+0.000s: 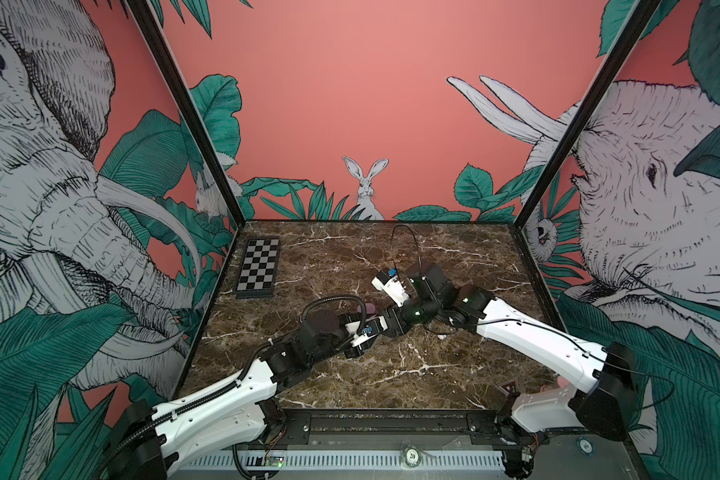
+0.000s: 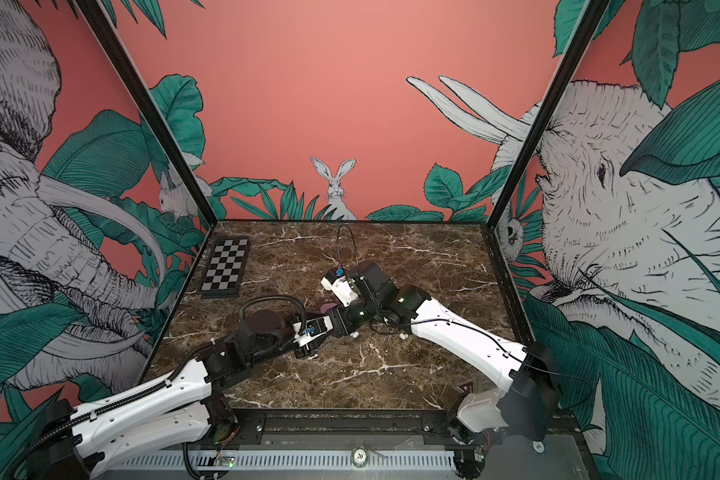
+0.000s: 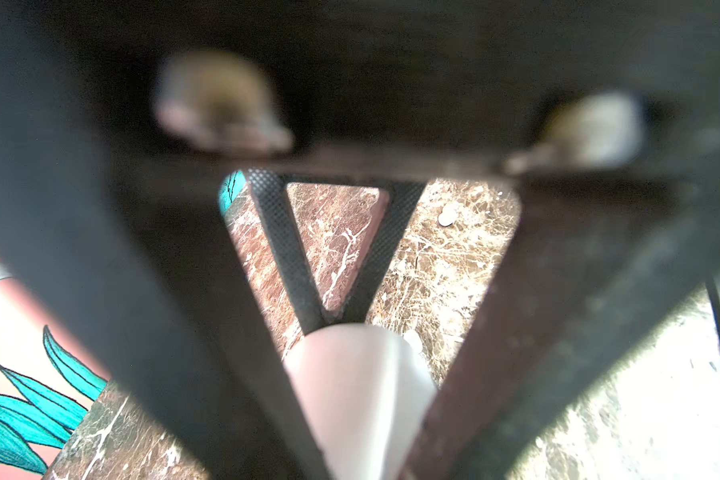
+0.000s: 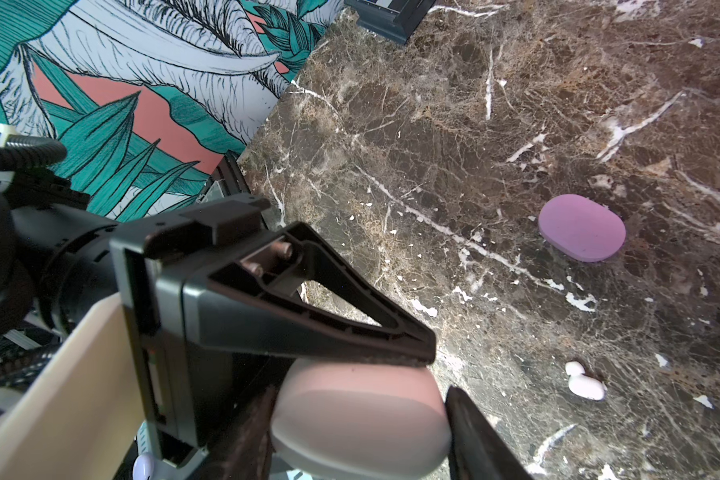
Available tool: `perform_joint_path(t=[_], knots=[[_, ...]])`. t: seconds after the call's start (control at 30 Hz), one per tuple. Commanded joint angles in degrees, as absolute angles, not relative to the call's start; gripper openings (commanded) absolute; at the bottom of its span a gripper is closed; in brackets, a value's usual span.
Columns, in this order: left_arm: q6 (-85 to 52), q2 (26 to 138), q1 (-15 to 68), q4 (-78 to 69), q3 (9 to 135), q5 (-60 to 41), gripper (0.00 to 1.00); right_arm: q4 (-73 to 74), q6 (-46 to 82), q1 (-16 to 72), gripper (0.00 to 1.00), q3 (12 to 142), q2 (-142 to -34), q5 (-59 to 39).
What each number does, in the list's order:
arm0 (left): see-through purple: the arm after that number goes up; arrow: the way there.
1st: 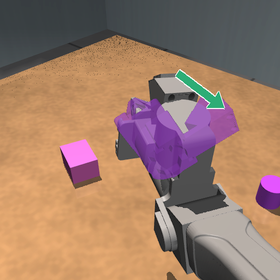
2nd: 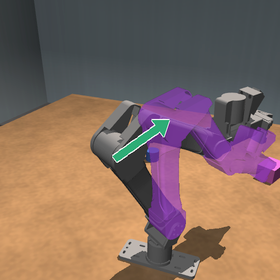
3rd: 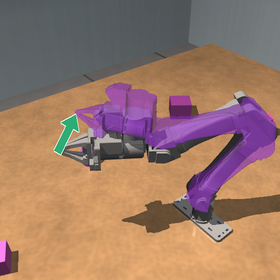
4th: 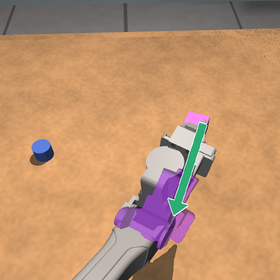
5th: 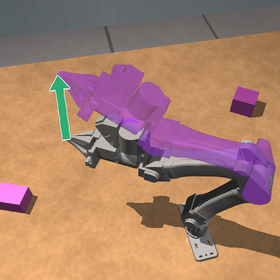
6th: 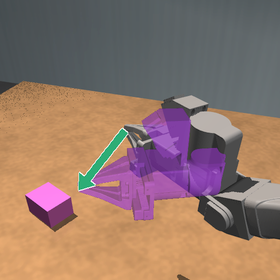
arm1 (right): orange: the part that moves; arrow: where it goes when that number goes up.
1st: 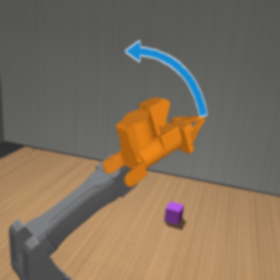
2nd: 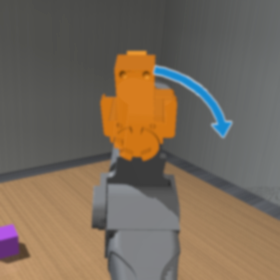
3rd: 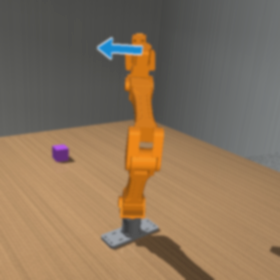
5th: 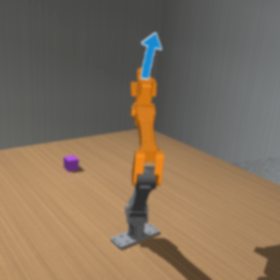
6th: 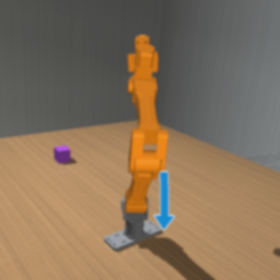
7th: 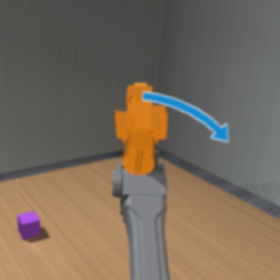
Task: Insert the wireless bluetooth earbuds into the charging case
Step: 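Hold the white case between both grippers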
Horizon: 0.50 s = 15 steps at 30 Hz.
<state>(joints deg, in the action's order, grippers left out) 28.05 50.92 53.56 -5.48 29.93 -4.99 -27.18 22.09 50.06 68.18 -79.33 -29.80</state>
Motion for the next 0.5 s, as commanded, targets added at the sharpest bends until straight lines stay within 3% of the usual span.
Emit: perform_joint_path(t=[0.0,0.33,0.47], knots=[[28.22,49.97,53.48,-5.33,29.18,-5.27,0.44,-25.05,22.16,50.62,0.0,68.12,-77.83,-30.79],[28.33,50.03,53.44,-5.25,29.31,-5.39,0.38,-24.35,22.59,50.62,0.0,67.69,-77.7,-31.15],[28.55,49.85,53.51,-5.19,29.36,-5.45,0.29,-22.91,23.51,50.62,0.0,67.06,-78.03,-32.72]])
